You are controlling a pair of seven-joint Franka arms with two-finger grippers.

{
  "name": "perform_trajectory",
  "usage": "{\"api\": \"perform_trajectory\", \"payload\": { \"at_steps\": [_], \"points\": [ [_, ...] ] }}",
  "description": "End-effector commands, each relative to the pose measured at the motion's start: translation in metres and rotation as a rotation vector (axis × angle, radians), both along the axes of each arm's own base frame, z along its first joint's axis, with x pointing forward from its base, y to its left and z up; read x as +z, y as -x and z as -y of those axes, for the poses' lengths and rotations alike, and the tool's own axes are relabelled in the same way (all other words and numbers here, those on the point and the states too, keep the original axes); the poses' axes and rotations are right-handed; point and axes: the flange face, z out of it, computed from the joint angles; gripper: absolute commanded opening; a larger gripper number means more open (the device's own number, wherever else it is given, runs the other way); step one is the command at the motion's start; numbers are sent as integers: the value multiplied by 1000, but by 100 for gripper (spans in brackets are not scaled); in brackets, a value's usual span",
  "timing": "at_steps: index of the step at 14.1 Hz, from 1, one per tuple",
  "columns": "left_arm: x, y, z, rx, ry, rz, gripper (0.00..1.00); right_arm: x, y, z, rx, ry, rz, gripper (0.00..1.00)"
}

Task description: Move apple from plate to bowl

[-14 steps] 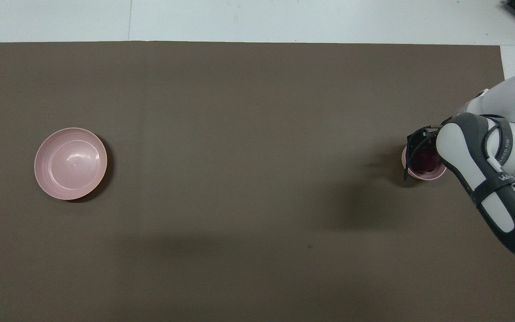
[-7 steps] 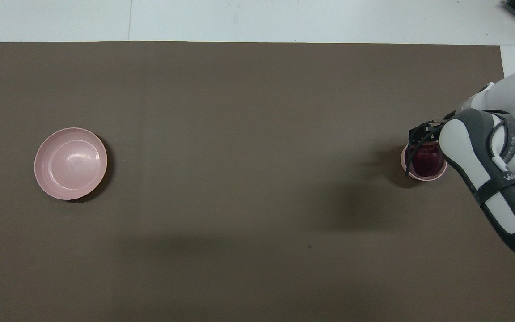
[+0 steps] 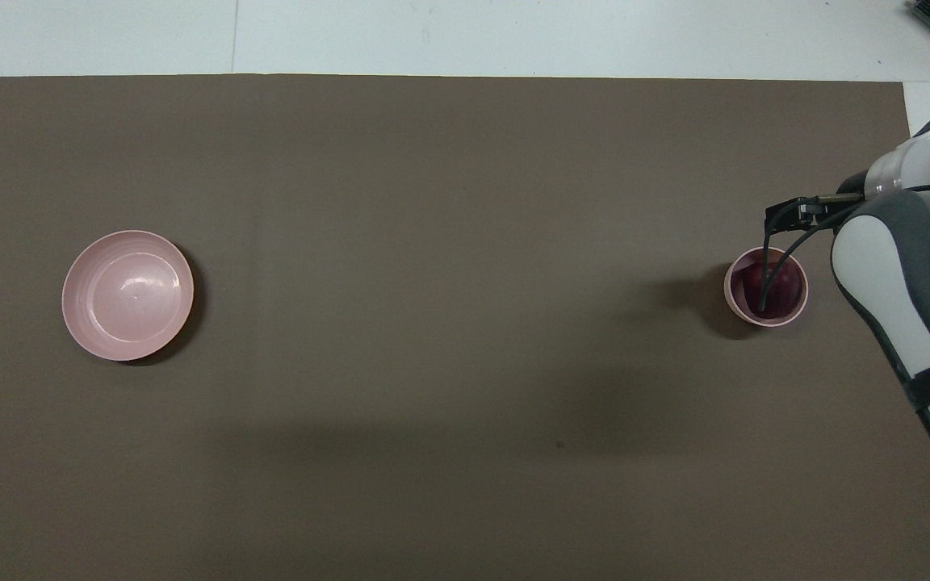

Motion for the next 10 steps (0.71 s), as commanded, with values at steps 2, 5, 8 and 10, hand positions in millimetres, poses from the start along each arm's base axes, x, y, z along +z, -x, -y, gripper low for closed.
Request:
{"api": "perform_trajectory", "payload": {
  "at_steps": [2, 5, 8, 10],
  "points": [
    [-1, 9, 0, -16, -11, 8, 100, 70, 32, -18, -54, 54, -17, 100],
    [-1, 9, 0, -57, -12, 8, 100, 116, 59, -26, -63, 63, -7, 100],
    [-1, 9, 0, -59, -10, 10, 100, 159, 85, -26, -71, 56, 20, 100],
    [-2, 8, -1, -57, -12, 8, 100, 191, 98, -23, -70, 57, 8, 100]
  ]
}}
